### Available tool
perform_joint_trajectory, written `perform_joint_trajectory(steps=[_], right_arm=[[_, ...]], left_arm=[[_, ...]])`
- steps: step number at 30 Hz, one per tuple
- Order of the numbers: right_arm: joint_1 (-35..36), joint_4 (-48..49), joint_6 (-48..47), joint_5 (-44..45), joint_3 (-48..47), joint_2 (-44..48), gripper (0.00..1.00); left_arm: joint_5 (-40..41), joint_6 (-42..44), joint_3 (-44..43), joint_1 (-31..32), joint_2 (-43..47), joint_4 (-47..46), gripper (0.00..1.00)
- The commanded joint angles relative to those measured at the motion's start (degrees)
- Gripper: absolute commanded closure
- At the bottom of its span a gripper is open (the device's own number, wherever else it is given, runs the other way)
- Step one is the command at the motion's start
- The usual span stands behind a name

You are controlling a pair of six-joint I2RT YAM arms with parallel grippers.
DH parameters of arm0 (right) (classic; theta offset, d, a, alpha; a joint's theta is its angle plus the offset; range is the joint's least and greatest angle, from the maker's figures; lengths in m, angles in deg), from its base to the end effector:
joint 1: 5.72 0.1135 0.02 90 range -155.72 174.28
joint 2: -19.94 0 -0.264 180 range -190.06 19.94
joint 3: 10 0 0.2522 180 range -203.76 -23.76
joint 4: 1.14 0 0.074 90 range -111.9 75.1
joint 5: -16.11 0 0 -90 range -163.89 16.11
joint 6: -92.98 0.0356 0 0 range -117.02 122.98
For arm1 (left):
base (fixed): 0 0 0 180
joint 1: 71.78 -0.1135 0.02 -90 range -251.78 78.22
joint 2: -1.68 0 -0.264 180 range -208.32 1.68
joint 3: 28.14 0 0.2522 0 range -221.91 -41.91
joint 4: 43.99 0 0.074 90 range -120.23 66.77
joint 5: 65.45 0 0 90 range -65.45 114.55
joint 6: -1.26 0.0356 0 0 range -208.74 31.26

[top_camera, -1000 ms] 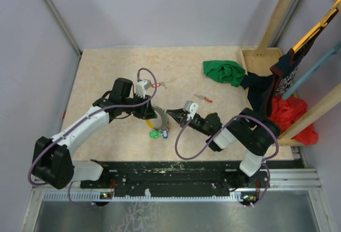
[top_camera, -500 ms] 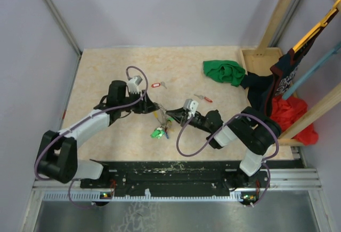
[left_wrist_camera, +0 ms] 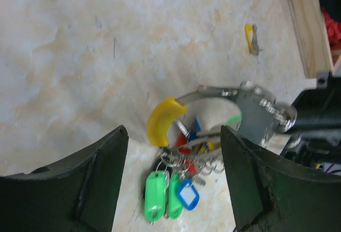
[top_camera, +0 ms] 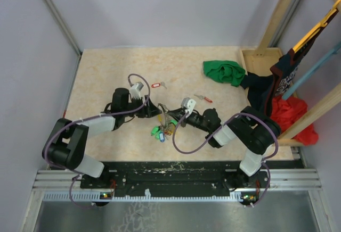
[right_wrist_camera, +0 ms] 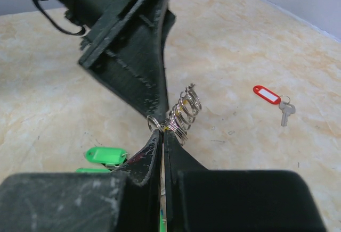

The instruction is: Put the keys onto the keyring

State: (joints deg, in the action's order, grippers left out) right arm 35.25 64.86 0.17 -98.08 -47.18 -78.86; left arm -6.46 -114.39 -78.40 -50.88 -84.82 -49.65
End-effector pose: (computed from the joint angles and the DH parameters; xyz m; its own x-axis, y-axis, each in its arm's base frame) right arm 0.2067 0.1988 0.1606 0.1020 0.0294 -0.9943 -0.9027 0.4228 -0.0801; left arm 0.2712 -0.1232 0.1747 -0.7401 -0.1145 -0.6626 0.4434 0.6577 -0.6089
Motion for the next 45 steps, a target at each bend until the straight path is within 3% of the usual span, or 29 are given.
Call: perform_joint_trajectory(steps=[1,11,23,33,45], right_arm=[[-0.95,1.8,0.12,2.13,-1.68,0.0,1.0],[-1.07,-2.13,2.47,2.61,-2.66,0.69,1.0],[-1.05,-2.68,3.07,0.16,-2.8,0.41,1.0],[-1.07,-3.95,2.46,-1.27,-3.45,0.54,1.0],[-1.06,-4.14,2.37,-2.46,-3.78,1.24,1.0]], left_arm=[[1.68,2.15,8.98,0.36,4.93,-14.38,0.25],[-6.25,9.03,20.58,0.41,8.35,-37.61,0.28],[-16.21,12.47,20.56,1.56,-3.43,-59.96,0.33],[-19.95,17.22,17.25,1.67,-6.84,-58.2,0.39],[-21.58,19.93,14.89,2.63,-8.69,-55.4,0.55]])
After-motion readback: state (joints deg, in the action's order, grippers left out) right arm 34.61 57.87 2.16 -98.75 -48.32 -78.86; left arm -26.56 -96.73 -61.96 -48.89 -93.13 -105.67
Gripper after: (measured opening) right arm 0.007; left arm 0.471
